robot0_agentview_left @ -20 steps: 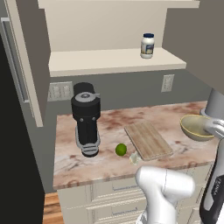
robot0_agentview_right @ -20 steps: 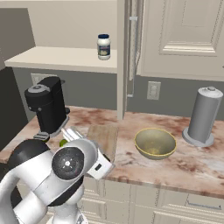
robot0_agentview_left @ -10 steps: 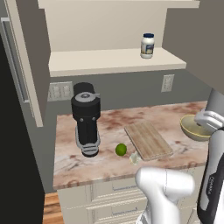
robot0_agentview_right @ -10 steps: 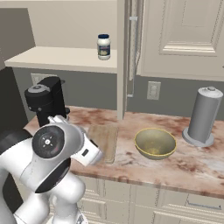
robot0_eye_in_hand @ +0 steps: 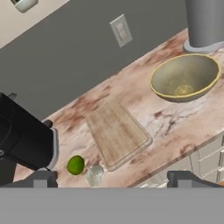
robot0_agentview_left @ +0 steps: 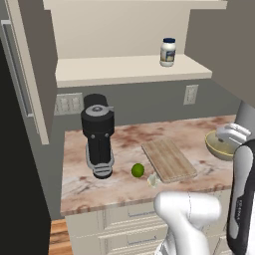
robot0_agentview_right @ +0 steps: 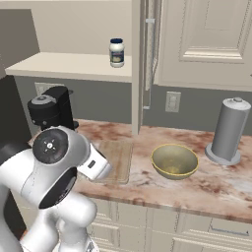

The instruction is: Open the cabinet. Place the bowl and condiment on the counter. Then place the lime and garlic on the cutting board.

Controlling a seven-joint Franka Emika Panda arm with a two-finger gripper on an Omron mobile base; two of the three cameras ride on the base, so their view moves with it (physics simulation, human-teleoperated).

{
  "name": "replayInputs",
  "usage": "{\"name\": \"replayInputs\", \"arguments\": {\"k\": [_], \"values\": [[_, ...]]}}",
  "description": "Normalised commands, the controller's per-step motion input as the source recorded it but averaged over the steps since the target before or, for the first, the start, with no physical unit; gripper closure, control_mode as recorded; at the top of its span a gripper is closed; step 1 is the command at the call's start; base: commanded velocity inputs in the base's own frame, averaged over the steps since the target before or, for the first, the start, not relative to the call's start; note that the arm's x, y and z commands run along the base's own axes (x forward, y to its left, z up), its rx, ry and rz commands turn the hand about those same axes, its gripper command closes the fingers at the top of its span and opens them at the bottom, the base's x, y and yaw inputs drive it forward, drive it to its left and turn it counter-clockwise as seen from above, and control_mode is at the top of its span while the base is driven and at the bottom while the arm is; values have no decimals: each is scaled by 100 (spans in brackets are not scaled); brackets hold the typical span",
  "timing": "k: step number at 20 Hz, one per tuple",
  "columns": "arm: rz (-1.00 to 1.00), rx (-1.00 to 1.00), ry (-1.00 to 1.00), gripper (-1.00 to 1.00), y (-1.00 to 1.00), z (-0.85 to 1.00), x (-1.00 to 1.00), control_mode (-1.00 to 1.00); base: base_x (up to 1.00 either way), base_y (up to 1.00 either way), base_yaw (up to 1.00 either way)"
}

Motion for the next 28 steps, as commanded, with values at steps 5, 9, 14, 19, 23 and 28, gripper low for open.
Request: {"name": "replayInputs", "arguments": {"k": [5, 9, 14, 19, 23, 28], "values": [[0, -3, 1, -100, 37, 9, 15, -100, 0, 0, 0], [0, 0, 2, -100, 6, 9, 22, -100, 0, 0, 0], [0, 0, 5, -100, 5, 4, 28, -100, 0, 0, 0], [0, 0, 4, -100, 0, 1, 20, -100, 0, 0, 0], [0, 0, 3, -100, 0, 0, 17, -100, 0, 0, 0], [0, 0, 0, -100, 0, 2, 12, -100, 0, 0, 0]]}}
